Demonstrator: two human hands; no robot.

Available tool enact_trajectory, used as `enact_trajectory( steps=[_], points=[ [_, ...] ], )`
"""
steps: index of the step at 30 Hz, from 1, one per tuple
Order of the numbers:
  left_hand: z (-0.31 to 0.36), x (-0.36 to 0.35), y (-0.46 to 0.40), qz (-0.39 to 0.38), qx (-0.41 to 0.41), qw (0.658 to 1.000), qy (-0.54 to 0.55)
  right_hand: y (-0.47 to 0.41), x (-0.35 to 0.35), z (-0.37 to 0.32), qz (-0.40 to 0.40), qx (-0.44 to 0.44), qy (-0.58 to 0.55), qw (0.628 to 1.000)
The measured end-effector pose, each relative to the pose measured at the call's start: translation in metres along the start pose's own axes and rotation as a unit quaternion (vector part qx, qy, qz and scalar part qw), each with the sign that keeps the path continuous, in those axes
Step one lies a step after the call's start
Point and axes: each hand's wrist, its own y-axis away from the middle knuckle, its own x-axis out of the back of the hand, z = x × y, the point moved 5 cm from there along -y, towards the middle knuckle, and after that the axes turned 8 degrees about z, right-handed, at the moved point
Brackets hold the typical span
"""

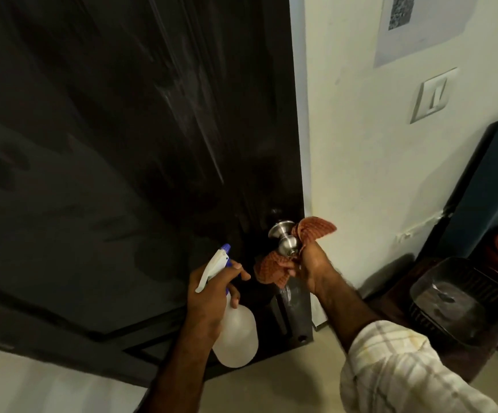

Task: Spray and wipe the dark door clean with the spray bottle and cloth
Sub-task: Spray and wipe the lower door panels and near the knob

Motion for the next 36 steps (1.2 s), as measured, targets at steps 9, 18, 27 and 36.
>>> enact_trajectory(
  steps=[9, 18, 27, 36],
  points=[
    [-0.006, 0.005, -0.005, 0.035, 0.032, 0.999, 0.019, 0.032, -0.005, -0.036, 0.192, 0.494, 0.443, 0.723],
    [-0.001, -0.003, -0.008, 0.025, 0.03, 0.999, 0.018, 0.032, -0.002, -0.01, 0.13, 0.545, 0.525, 0.641],
    [0.002, 0.006, -0.011, 0.03, 0.029, 0.999, 0.002, 0.03, -0.003, -0.014, 0.126, 0.59, 0.528, 0.598],
    [0.002, -0.003, -0.014, 0.013, 0.006, 1.0, 0.006, 0.001, -0.002, -0.01, 0.152, 0.496, 0.46, 0.721]
  ],
)
